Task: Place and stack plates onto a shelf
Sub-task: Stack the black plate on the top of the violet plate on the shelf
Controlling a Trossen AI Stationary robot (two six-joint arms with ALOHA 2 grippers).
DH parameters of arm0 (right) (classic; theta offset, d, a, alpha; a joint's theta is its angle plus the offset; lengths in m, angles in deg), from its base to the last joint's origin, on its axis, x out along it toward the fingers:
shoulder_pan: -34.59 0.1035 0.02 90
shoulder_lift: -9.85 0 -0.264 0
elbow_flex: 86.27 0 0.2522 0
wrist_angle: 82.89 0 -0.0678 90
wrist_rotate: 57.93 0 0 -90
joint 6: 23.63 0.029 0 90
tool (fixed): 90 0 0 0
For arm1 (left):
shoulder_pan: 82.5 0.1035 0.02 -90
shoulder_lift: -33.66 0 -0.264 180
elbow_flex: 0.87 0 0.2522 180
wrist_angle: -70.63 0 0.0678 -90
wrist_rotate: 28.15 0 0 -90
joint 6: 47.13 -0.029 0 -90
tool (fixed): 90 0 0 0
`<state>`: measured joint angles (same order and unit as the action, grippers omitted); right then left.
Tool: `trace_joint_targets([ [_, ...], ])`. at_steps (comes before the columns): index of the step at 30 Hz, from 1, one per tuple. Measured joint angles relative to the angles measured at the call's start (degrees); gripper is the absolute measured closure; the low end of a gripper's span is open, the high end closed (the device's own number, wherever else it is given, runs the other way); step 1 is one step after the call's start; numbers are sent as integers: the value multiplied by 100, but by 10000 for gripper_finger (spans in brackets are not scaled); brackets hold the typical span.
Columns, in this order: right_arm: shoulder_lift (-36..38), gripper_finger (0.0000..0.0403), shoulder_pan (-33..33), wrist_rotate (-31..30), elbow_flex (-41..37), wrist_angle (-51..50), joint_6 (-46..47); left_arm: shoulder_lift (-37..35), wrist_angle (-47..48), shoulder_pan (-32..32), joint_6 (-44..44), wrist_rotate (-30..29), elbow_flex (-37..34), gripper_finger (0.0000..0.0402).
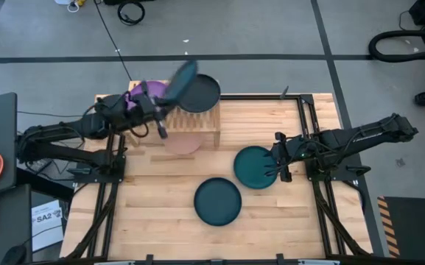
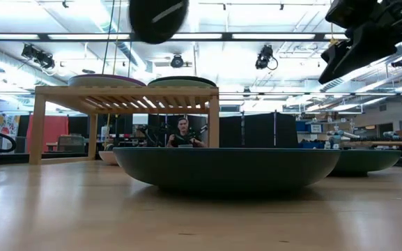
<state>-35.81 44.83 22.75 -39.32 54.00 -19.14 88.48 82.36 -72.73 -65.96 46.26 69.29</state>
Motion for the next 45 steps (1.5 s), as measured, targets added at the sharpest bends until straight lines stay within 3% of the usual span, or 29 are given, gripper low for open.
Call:
trace_joint_targets([
  [5,-10,210,0,1,0,121,-11,-296,1012,219,-195,-1399,2,375],
  [9,-10,210,0,2,0,136,-11,-330,1998,411,2,-1936,2,375],
  [19,-10,210,0,2,0,147,-13,-63,3880,820,1071,-1994,-2,375],
  [45,-11,210,1,4,2,276,-13,223,4125,838,1064,-1761,-2,360],
])
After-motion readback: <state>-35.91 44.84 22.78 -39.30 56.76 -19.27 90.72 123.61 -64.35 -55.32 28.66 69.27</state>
